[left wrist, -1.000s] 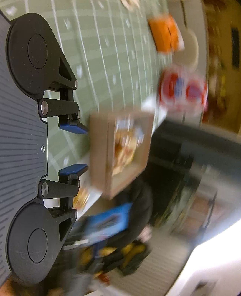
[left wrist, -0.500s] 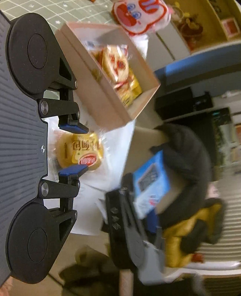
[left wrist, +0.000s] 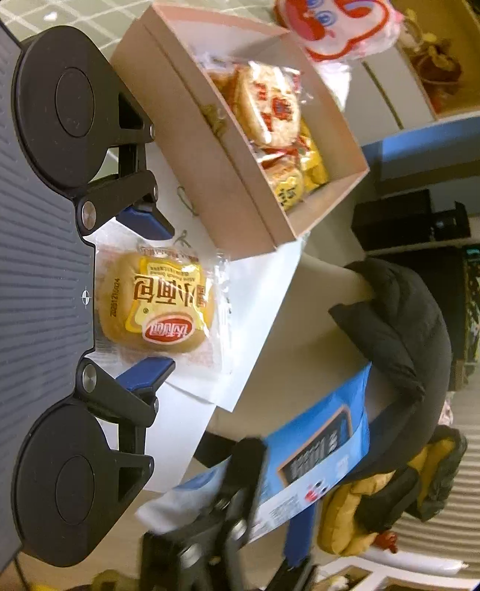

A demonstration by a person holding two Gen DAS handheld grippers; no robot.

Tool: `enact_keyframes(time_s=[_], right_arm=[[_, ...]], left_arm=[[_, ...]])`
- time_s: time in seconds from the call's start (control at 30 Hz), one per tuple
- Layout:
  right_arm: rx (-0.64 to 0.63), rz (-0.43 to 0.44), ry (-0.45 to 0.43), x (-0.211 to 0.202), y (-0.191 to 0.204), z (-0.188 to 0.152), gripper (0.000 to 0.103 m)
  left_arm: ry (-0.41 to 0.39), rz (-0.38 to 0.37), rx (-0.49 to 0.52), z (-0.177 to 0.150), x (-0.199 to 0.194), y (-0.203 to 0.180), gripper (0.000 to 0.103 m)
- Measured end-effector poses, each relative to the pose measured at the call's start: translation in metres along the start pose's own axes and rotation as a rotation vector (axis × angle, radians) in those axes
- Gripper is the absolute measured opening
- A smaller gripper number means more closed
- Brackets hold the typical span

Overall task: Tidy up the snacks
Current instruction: 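Grasp the yellow bun packet with the left tool while the right tool holds the blue-white packet, then carry both packets over the pink box and open both tools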

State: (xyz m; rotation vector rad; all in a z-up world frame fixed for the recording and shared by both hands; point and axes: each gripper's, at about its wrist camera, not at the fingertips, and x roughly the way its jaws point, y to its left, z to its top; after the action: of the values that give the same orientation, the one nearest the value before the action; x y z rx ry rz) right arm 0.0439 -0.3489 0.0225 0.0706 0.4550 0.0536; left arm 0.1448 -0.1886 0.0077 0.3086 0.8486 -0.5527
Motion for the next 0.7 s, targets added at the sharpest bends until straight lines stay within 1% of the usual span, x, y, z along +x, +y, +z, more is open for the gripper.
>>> enact_keyframes(time_s=[0.03, 0.1, 0.13, 0.23, 0.4, 0.47, 0.53, 0.6, 0.7], right_arm=[[-0.002, 0.002, 0.003, -0.002, 0.002, -0.001, 0.085], [-0.008, 0.013, 0.011, -0.008, 0.004, 0.0, 0.085], [-0.011, 0.019, 0.014, -0.011, 0.007, 0.0, 0.085], [-0.037, 0.055, 0.033, -0.023, 0.017, 0.001, 0.085], [-0.083, 0.129, 0.077, -0.044, 0.037, 0.007, 0.085], [-0.101, 0.162, 0.077, -0.053, 0.046, 0.013, 0.085], [-0.116, 0.198, 0.053, -0.063, 0.057, 0.026, 0.085], [-0.123, 0.234, 0.018, -0.071, 0.066, 0.043, 0.085], [-0.139, 0.26, -0.058, -0.072, 0.08, 0.081, 0.085]], left_arm=[[-0.007, -0.02, -0.02, -0.001, -0.001, 0.004, 0.074], [-0.04, -0.052, -0.05, -0.005, -0.007, 0.011, 0.065], [-0.052, -0.055, -0.059, -0.007, -0.011, 0.013, 0.063], [-0.083, -0.071, -0.074, -0.024, -0.037, 0.016, 0.061], [-0.128, -0.095, -0.101, -0.063, -0.098, 0.023, 0.061], [-0.174, -0.083, -0.122, -0.072, -0.127, 0.032, 0.06], [-0.241, -0.056, -0.149, -0.069, -0.154, 0.046, 0.06], [-0.333, -0.015, -0.173, -0.062, -0.181, 0.062, 0.06], [-0.433, 0.033, -0.219, -0.038, -0.201, 0.091, 0.06]])
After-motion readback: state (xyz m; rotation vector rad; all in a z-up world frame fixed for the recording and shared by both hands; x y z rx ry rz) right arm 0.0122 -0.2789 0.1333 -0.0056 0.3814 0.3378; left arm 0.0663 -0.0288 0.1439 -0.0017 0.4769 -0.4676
